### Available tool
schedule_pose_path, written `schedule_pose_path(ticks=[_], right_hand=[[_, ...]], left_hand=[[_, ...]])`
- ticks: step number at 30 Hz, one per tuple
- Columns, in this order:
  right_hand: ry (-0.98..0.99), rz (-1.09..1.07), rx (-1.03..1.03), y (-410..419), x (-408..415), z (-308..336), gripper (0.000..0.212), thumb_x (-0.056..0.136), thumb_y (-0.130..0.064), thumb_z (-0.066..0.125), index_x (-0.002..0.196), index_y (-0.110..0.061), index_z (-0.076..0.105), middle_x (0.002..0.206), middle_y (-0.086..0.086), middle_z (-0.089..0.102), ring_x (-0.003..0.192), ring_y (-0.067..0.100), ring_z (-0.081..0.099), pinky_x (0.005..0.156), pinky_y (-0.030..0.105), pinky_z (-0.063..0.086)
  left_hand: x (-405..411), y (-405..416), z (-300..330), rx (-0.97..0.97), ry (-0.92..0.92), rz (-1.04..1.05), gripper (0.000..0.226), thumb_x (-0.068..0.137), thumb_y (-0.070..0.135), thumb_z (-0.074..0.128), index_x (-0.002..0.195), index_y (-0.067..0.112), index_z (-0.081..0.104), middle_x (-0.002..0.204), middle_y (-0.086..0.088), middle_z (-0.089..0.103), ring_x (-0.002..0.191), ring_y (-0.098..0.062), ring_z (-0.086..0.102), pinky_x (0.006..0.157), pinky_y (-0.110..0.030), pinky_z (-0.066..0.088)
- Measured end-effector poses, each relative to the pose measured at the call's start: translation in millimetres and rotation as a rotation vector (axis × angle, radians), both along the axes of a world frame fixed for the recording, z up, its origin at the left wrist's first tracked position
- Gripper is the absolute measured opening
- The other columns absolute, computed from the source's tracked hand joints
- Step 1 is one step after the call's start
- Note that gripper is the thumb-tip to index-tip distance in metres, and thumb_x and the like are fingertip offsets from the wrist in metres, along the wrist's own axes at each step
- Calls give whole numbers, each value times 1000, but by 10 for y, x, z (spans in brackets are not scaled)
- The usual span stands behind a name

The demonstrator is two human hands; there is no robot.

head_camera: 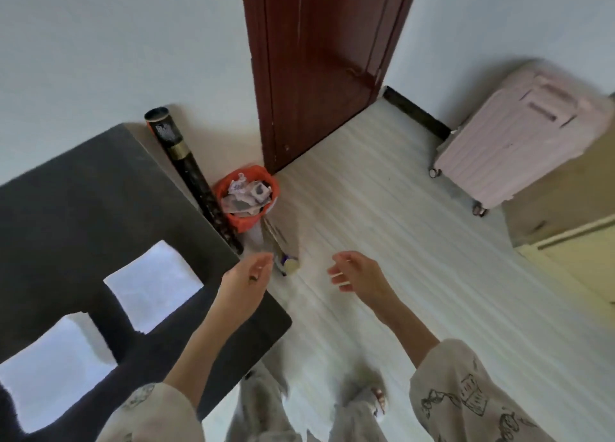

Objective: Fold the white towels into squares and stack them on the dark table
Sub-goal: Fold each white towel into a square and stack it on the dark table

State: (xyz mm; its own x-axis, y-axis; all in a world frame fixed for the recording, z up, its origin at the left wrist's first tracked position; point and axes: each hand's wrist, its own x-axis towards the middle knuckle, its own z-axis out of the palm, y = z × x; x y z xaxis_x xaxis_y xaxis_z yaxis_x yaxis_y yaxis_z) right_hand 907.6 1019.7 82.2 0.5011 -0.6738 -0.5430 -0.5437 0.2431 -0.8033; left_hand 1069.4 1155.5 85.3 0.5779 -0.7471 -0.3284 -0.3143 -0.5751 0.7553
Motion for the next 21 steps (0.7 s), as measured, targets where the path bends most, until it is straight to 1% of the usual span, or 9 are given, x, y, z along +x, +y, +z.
schedule_pose_path(ticks=[2,5,8,13,14,18,21], right_hand=[[-28,-70,-11,-164,-540,101,23,96,-23,48,110,-9,59,90,4,67,79,17,63,70,26,50],[-45,-178,-35,-448,-1372,239,20,96,-20,48,109,-10,59,89,4,66,76,16,62,67,24,49],[-55,-291,-85,-774,-2211,338,20,97,-19,47,109,-9,59,88,3,66,74,15,62,66,21,49],[-50,-502,-118,-1173,-3389,420,21,96,-19,48,109,-6,60,85,2,66,73,15,62,65,23,48],[-52,-547,-121,-1257,-3588,433,22,96,-19,48,109,-6,60,86,3,66,74,15,62,66,24,49],[-49,-696,-169,-1682,-4355,533,22,96,-21,48,110,-8,60,88,3,67,76,16,63,70,26,50],[-37,-789,-213,-2055,-4873,584,22,96,-22,48,110,-9,60,90,2,67,79,16,64,72,28,52]], left_hand=[[-420,-318,63,-22,-5,-77,25,94,19,50,118,15,58,102,6,62,96,-10,58,86,-21,42],[-1125,-834,152,-79,7,-199,25,94,17,50,117,12,59,104,3,63,98,-14,60,88,-25,45],[-1877,-1379,211,-148,14,-309,23,93,14,52,115,11,60,102,4,62,95,-14,61,79,-18,43],[-2999,-2117,288,-178,50,-515,23,92,15,52,114,13,60,103,4,64,91,-11,61,75,-5,43],[-3189,-2275,292,-173,54,-558,23,92,14,52,113,14,61,103,4,65,91,-11,62,75,-6,44],[-3918,-3035,349,-187,46,-724,21,92,13,53,111,13,62,101,2,65,90,-14,64,82,-22,48],[-4448,-3664,389,-230,43,-822,21,92,13,54,110,12,62,100,1,66,88,-15,64,81,-24,48]])
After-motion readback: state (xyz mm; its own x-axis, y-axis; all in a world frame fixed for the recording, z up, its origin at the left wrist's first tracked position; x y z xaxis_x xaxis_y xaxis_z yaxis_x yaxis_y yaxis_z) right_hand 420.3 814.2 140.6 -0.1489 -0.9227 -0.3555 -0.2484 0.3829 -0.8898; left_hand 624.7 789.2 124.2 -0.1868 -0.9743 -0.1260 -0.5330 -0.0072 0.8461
